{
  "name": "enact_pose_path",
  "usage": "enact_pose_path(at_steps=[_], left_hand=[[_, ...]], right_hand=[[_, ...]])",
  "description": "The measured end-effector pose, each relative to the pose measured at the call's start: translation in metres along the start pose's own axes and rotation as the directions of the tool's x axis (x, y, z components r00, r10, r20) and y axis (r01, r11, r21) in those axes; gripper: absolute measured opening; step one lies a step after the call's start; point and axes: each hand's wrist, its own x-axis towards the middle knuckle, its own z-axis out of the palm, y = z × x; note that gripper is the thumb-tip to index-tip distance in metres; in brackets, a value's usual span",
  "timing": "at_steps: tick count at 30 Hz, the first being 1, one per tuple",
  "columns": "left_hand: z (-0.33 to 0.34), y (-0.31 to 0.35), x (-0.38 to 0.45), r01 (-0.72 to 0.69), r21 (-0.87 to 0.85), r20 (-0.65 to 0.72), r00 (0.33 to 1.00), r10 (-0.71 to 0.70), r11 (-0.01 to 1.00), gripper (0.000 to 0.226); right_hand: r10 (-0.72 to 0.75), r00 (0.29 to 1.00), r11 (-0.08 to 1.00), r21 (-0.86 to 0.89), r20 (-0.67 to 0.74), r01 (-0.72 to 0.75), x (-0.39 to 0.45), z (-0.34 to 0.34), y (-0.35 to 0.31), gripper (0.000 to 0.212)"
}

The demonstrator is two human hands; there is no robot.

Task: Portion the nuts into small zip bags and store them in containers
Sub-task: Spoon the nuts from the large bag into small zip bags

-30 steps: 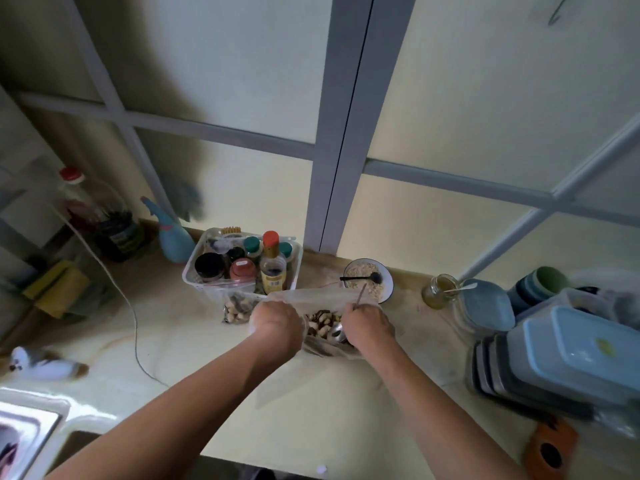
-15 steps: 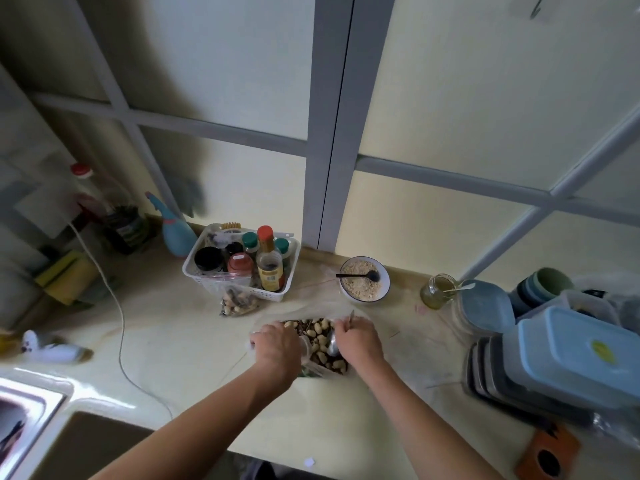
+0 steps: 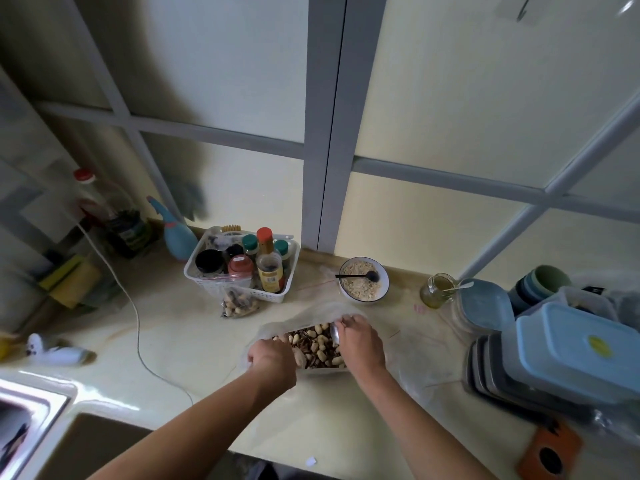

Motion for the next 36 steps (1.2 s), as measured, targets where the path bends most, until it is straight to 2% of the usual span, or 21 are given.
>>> enact_pose_path(at_steps=[3,5,8,11,14,16,17,19,21,23,24,26,28,29,30,31,33,35,36], left_hand=[[-0.008,-0.005,-0.005,0.006,0.009,0.007,1.000,-0.006,1.000,0.063],[-0.012,-0.007,-0.007,-0.011,0.014,0.012,1.000,0.011,1.000,0.059],[-0.014,-0.008,-0.004,-0.033,-0.116,-0.079,0.997,0.024,0.993,0.045],[-0.006,-0.007,0.004,-0.207,-0.099,-0.256,0.950,0.177,0.973,0.039],[0.005,-0.001,0.014,-0.435,-0.069,-0.336,0.857,0.390,0.898,0.050],[0.007,0.005,0.010,-0.494,-0.208,-0.279,0.857,0.432,0.844,0.054],[0.009,0.008,0.011,-0.463,-0.313,-0.201,0.885,0.419,0.829,0.053],[0.008,0.009,0.010,-0.347,-0.395,0.036,0.919,0.392,0.851,0.056],[0.012,0.004,0.011,-0.235,-0.408,0.315,0.871,0.378,0.882,0.066],[0.016,0.001,0.017,-0.120,-0.501,0.510,0.759,0.404,0.857,0.059],[0.017,0.002,0.019,-0.102,-0.545,0.511,0.747,0.426,0.832,0.053],[0.007,0.003,0.019,-0.162,-0.590,0.365,0.820,0.441,0.791,0.034],[-0.006,0.006,0.023,-0.248,-0.572,0.089,0.929,0.360,0.782,0.016],[-0.011,0.008,0.028,-0.263,-0.558,-0.046,0.957,0.287,0.787,0.019],[-0.013,0.009,0.036,-0.214,-0.596,-0.133,0.977,0.169,0.774,0.022],[-0.014,0.011,0.040,-0.145,-0.697,-0.175,0.984,0.029,0.702,0.023],[-0.016,0.016,0.039,-0.055,-0.867,-0.175,0.964,-0.200,0.495,0.027],[-0.017,0.026,0.030,-0.084,-0.941,-0.190,0.933,-0.306,0.327,0.024],[-0.016,0.033,0.026,-0.086,-0.972,-0.156,0.933,-0.324,0.219,0.022]], right_hand=[[0.067,0.995,0.996,0.046,0.078,-0.071,-0.002,0.004,-0.008,0.014],[0.046,0.996,0.997,0.062,0.076,-0.051,0.000,0.014,-0.012,0.013],[-0.041,0.999,0.984,0.174,0.002,0.040,0.002,0.024,-0.014,0.022],[0.018,0.999,0.944,0.329,-0.041,-0.003,0.003,0.036,-0.013,0.041],[0.130,0.991,0.894,0.436,-0.028,-0.105,0.004,0.038,-0.010,0.058],[0.181,0.983,0.879,0.446,0.019,-0.171,0.006,0.031,-0.009,0.052],[0.208,0.978,0.863,0.464,0.032,-0.199,0.006,0.028,-0.008,0.049],[0.224,0.974,0.866,0.456,0.014,-0.206,0.008,0.027,-0.002,0.047],[0.216,0.976,0.890,0.411,0.009,-0.200,0.008,0.026,0.003,0.047],[0.181,0.983,0.908,0.379,0.027,-0.178,0.006,0.021,0.004,0.048],[0.161,0.987,0.913,0.376,0.025,-0.159,0.005,0.020,0.003,0.047],[0.135,0.990,0.915,0.388,-0.029,-0.113,0.002,0.021,0.003,0.049],[0.144,0.988,0.895,0.434,-0.060,-0.104,0.002,0.026,0.005,0.051],[0.171,0.984,0.884,0.449,-0.047,-0.133,0.004,0.031,0.007,0.048],[0.210,0.978,0.869,0.463,-0.023,-0.175,0.005,0.033,0.008,0.043],[0.250,0.968,0.849,0.479,0.008,-0.223,0.007,0.035,0.009,0.039],[0.285,0.957,0.811,0.517,0.059,-0.274,0.009,0.035,0.010,0.037],[0.287,0.954,0.761,0.585,0.085,-0.281,0.008,0.030,0.007,0.034],[0.293,0.952,0.740,0.608,0.094,-0.288,0.007,0.027,0.004,0.033]])
